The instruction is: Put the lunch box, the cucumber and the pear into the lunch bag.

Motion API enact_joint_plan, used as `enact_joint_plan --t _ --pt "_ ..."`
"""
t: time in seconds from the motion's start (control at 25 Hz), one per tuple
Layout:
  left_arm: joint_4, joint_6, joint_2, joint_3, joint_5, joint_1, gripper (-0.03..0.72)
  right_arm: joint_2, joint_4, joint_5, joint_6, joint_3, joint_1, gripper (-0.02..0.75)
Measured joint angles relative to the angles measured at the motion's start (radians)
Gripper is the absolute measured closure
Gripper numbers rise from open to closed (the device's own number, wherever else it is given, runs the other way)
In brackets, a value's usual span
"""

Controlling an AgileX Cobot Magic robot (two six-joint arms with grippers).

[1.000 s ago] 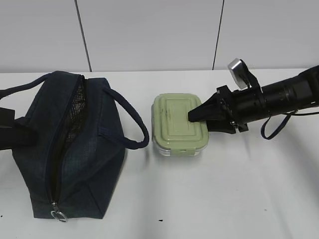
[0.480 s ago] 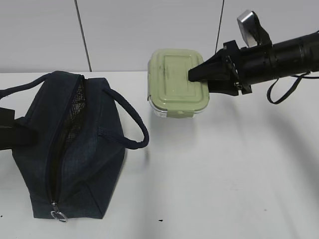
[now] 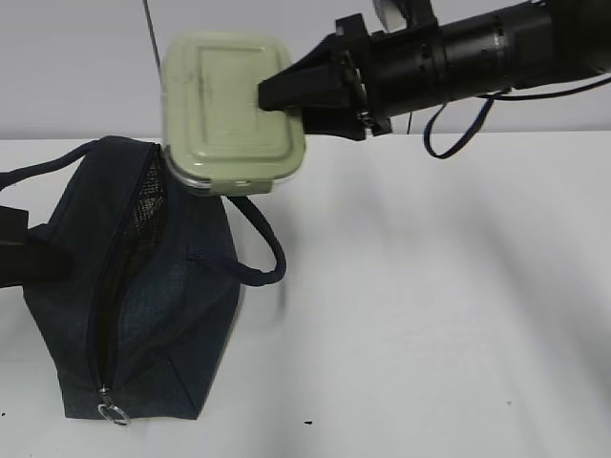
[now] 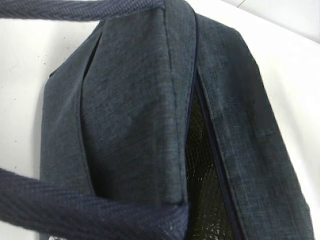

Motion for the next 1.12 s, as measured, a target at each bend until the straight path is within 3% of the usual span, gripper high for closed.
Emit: enact_joint_plan --t 0.28,0.56,1.12 --pt "0.0 0.0 0.0 0.0 0.0 0.0 0.704 0.011 0.075 -0.073 -0.004 -0.023 0.141 0.34" --pt "-0.001 0.0 0.0 0.0 0.0 0.0 0.704 0.112 0.13 -0.097 -0.015 -0.023 0.168 0.34" --pt "-0.016 0.001 0.0 0.0 -0.001 0.0 0.704 0.134 -0.237 -0.15 0.183 -0.026 0.144 0.34"
